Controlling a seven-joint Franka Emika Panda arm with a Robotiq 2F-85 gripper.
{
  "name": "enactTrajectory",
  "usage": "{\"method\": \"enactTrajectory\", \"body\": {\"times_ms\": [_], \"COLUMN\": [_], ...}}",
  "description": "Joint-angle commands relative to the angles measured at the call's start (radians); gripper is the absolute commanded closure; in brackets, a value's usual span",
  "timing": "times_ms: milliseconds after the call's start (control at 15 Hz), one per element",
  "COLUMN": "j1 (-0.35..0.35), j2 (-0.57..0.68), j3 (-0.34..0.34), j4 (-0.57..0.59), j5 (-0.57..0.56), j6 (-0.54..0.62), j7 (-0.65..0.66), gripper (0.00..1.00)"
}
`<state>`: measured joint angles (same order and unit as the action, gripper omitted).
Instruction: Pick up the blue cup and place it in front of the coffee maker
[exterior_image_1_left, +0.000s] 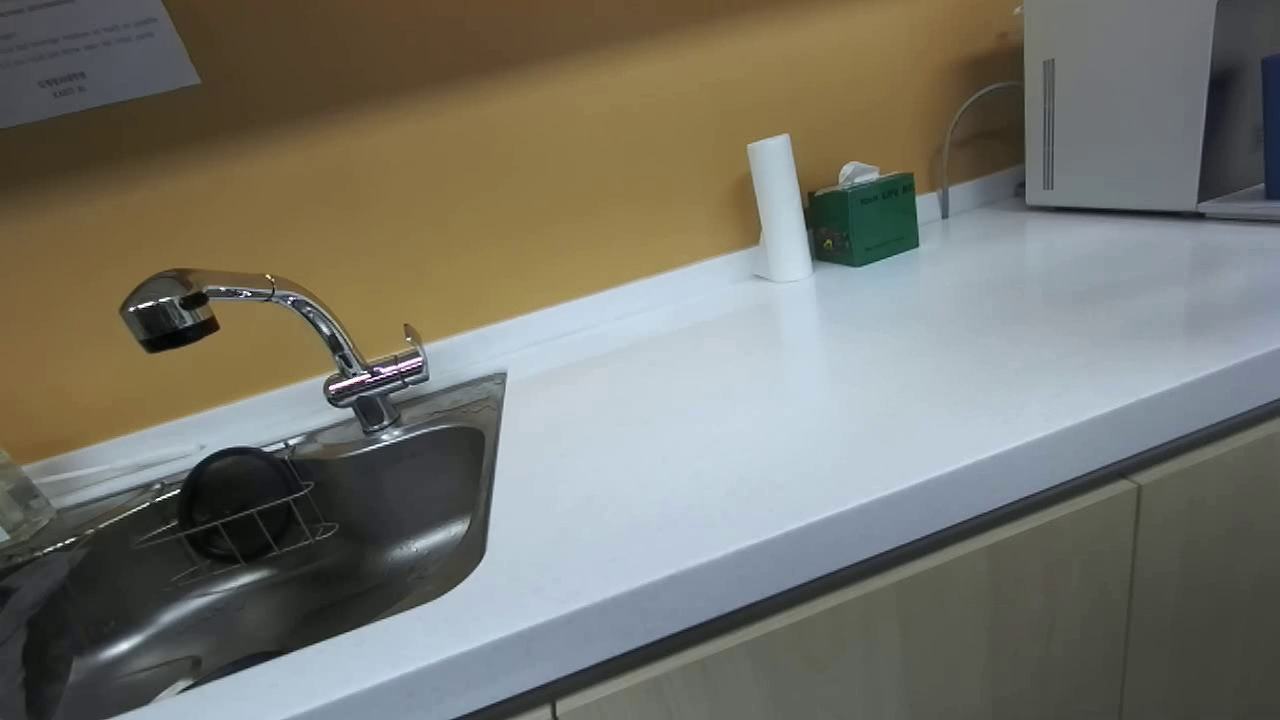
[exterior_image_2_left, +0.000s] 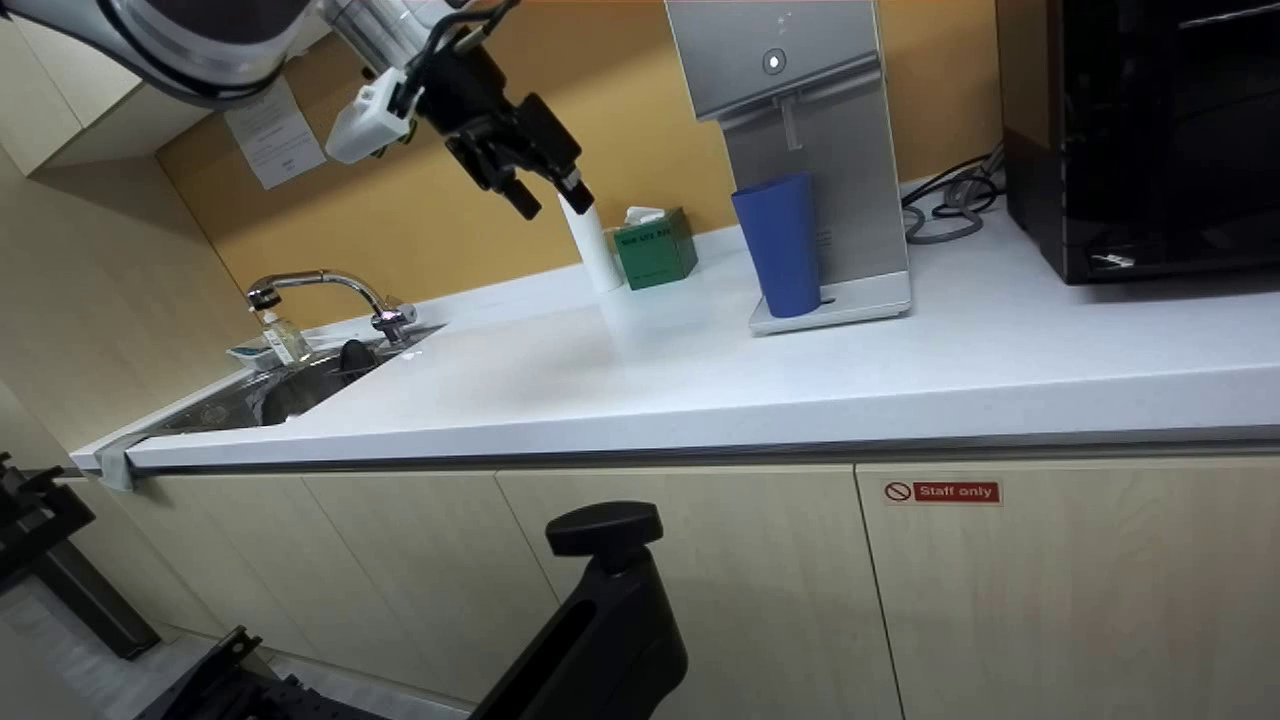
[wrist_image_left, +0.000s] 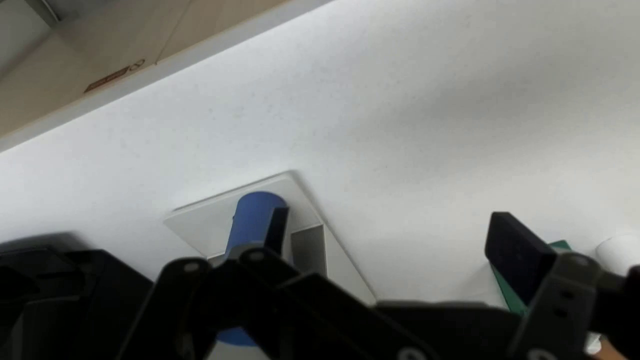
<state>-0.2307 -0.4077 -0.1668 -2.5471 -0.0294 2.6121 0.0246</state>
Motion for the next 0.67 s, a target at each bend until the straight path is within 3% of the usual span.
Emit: {"method": "enactTrajectory", "body": {"times_ms": [0, 200, 400, 600], "j1": [0.019, 0.033, 0.051, 0.042], "j2": [0.136, 0.26, 0.356, 0.436], "j3": [-0.071, -0.121, -0.146, -0.136], "j4": [0.074, 0.15, 0.237, 0.322], "j5": [0.034, 0.078, 0.167, 0.242], "j6": [0.147, 0.196, 0.162, 0.134], "j7": [-0.095, -0.166, -0.257, -0.336], "gripper": [0.0, 0.0, 0.0, 0.0]}}
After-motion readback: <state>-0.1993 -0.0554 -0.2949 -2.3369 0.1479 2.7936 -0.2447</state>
